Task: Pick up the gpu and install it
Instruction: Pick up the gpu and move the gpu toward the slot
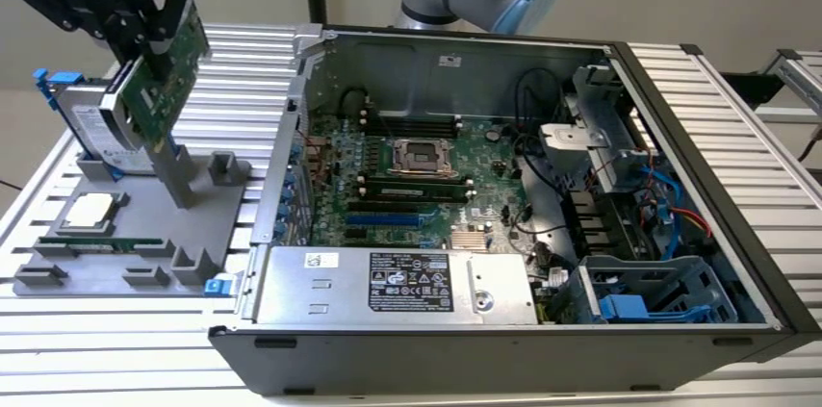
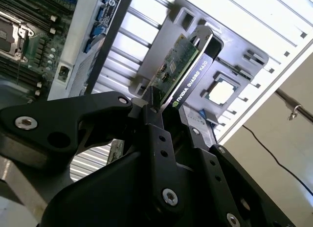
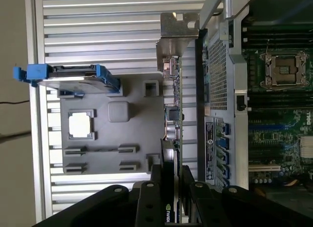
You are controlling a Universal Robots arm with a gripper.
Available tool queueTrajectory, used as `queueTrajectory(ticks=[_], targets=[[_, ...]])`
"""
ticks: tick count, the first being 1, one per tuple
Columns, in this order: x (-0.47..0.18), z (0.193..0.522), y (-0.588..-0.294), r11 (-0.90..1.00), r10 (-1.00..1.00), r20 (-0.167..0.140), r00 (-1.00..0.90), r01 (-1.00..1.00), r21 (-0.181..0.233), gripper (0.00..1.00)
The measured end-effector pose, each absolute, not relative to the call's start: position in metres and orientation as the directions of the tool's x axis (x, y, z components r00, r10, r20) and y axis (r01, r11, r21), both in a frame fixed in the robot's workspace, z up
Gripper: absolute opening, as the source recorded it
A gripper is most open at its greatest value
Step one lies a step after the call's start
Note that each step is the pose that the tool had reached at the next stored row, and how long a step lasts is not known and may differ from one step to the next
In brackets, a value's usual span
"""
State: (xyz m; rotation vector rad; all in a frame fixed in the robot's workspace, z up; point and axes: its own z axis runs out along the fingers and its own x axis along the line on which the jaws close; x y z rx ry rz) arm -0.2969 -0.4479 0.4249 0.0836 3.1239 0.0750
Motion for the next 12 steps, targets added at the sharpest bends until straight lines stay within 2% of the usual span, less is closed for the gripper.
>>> queueTrajectory(ticks=[12], targets=[[-0.2915,0.4249,-0.4479,0.997,0.054,-0.014,-0.998,0.053,0.048,0.00]])
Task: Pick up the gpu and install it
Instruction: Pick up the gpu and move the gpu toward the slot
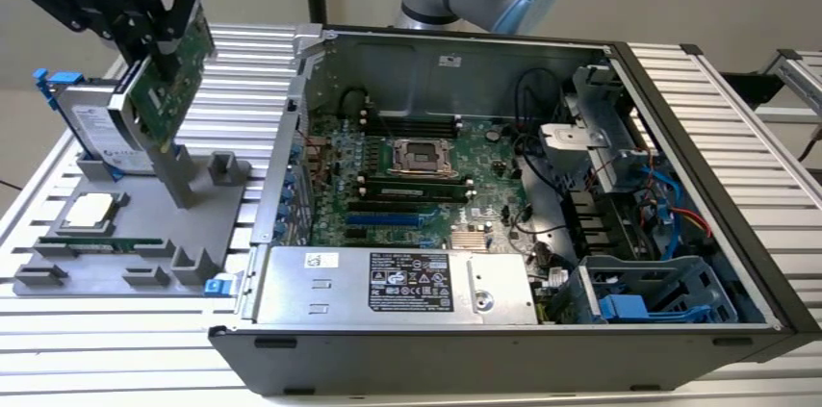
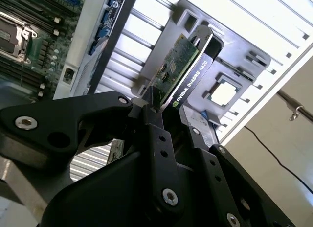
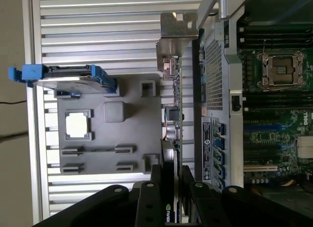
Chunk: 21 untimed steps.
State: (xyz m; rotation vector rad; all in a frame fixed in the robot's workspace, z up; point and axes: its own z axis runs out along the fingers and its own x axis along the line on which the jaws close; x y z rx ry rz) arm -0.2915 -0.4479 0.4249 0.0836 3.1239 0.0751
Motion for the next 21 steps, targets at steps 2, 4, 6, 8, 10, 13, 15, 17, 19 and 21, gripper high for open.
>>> queueTrajectory(ticks=[2,4,6,8,10,13,15,17,19,21], targets=[[-0.291,0.425,-0.448,0.997,0.054,-0.014,-0.998,0.053,0.048,0.00],[-0.290,0.425,-0.448,0.997,0.054,-0.014,-0.998,0.053,0.048,0.00],[-0.289,0.425,-0.448,0.997,0.054,-0.014,-0.998,0.053,0.048,0.00],[-0.288,0.425,-0.448,0.997,0.054,-0.014,-0.998,0.053,0.048,0.00],[-0.286,0.425,-0.448,0.997,0.054,-0.014,-0.998,0.053,0.048,0.00],[-0.283,0.425,-0.448,0.997,0.054,-0.014,-0.998,0.053,0.048,0.00],[-0.281,0.425,-0.448,0.997,0.054,-0.014,-0.998,0.053,0.048,0.00],[-0.278,0.425,-0.448,0.997,0.054,-0.014,-0.998,0.053,0.048,0.00],[-0.276,0.425,-0.448,0.997,0.054,-0.014,-0.998,0.053,0.048,0.00],[-0.274,0.425,-0.448,0.997,0.054,-0.014,-0.998,0.053,0.048,0.00]])
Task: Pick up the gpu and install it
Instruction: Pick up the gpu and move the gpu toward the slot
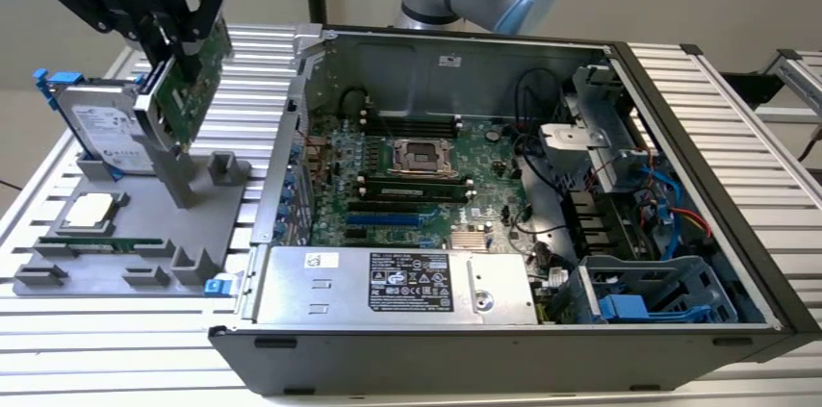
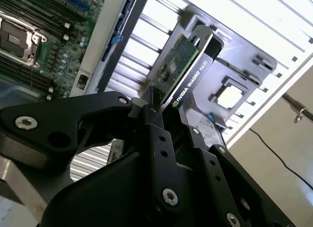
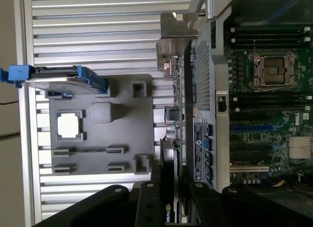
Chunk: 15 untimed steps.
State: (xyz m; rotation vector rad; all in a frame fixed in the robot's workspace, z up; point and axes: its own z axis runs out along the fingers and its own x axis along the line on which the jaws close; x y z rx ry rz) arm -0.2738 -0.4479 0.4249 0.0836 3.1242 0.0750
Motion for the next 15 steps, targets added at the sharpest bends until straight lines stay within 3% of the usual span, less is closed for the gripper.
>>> queueTrajectory(ticks=[15], targets=[[-0.2661,0.4249,-0.4480,0.997,0.054,-0.014,-0.998,0.053,0.048,0.00]])
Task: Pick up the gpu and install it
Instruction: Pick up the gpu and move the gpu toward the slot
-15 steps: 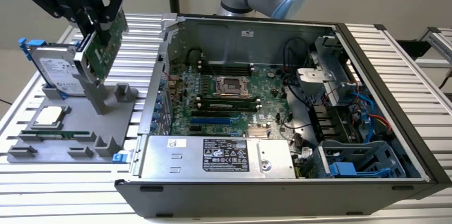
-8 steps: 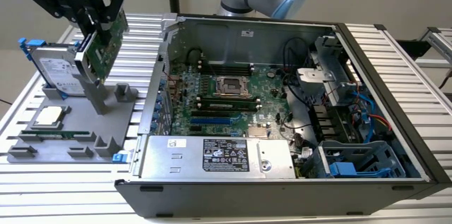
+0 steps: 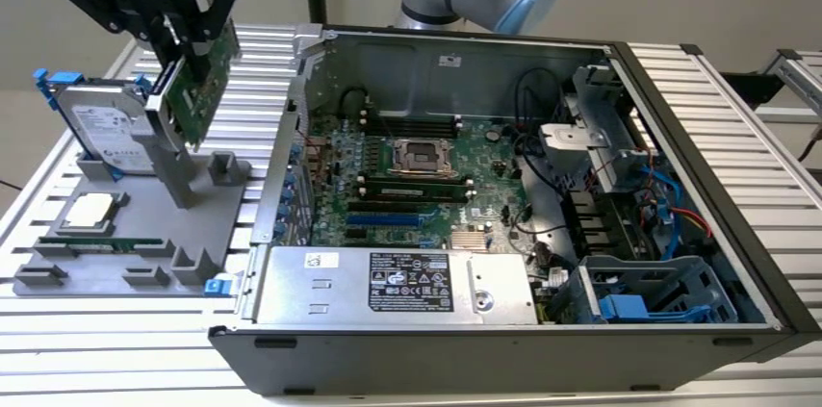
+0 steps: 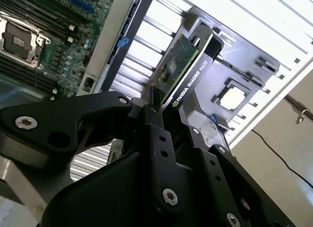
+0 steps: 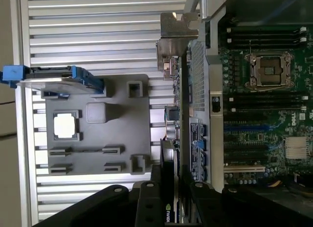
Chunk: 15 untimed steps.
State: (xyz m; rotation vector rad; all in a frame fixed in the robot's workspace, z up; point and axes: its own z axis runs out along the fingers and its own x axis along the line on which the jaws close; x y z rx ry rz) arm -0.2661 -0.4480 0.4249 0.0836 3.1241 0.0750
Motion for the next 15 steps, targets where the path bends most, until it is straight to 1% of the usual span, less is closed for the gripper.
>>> queueTrajectory(ticks=[15], targets=[[-0.244,0.425,-0.448,0.997,0.054,-0.014,-0.998,0.053,0.048,0.00]])
